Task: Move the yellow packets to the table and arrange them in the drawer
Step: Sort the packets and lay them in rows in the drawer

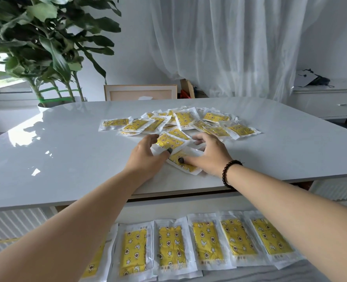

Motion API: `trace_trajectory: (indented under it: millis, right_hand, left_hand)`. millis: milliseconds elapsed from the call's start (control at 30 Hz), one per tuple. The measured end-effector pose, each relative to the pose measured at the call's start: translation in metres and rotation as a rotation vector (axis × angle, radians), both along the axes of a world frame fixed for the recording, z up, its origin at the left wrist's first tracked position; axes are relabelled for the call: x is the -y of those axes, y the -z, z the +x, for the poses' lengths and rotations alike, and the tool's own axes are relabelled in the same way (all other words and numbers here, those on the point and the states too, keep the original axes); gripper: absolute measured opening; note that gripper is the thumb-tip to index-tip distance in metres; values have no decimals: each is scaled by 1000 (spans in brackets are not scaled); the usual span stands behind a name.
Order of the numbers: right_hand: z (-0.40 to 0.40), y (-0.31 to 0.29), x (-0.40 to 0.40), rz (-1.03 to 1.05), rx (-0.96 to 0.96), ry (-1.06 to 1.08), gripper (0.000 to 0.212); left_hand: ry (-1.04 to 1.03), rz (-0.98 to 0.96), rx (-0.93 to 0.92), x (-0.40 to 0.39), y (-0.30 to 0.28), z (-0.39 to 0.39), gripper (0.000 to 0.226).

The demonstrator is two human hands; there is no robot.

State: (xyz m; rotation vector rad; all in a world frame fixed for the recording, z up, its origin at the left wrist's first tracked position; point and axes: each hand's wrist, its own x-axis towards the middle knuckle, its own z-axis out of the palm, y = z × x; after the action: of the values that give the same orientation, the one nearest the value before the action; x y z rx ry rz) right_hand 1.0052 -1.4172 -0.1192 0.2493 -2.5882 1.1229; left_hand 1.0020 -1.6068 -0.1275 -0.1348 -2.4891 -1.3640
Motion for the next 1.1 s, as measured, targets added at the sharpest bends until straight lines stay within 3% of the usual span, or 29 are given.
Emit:
trace_trajectory:
  millis: [133, 267, 400, 567, 700, 800, 867, 1000, 1100]
  right_hand:
    - [2, 0, 1, -32, -59, -19, 61]
    - [5, 0, 6, 202, -71, 105, 59]
    - [4, -2, 9, 427, 122, 334, 77]
    - [1, -4, 8, 515, 186, 214, 83]
    - [2, -4, 5, 289, 175, 96, 58]
    - [5, -6, 5, 143, 178, 42, 54]
    - [7, -18, 7, 163, 241, 12, 58]
    - [-1, -43, 17, 404, 409, 2, 83]
    - [-9, -48, 21, 421, 519, 9, 100]
  left_hand:
    - [3, 311, 19, 1, -6, -3, 66]
    - [-169, 66, 101, -3, -7, -15, 64]
    - [-250, -197, 214, -12, -11, -22, 80]
    - [-226, -404, 247, -14, -11, -26, 94]
    - [-183, -405, 239, -12, -11, -27, 89]
    - [-165, -402, 244, -11, -11, -27, 87]
    - [-157, -398, 247, -10, -11, -28, 86]
    - [-199, -317, 208, -8, -10, -30, 88]
    - [-291, -249, 194, -8, -9, -28, 83]
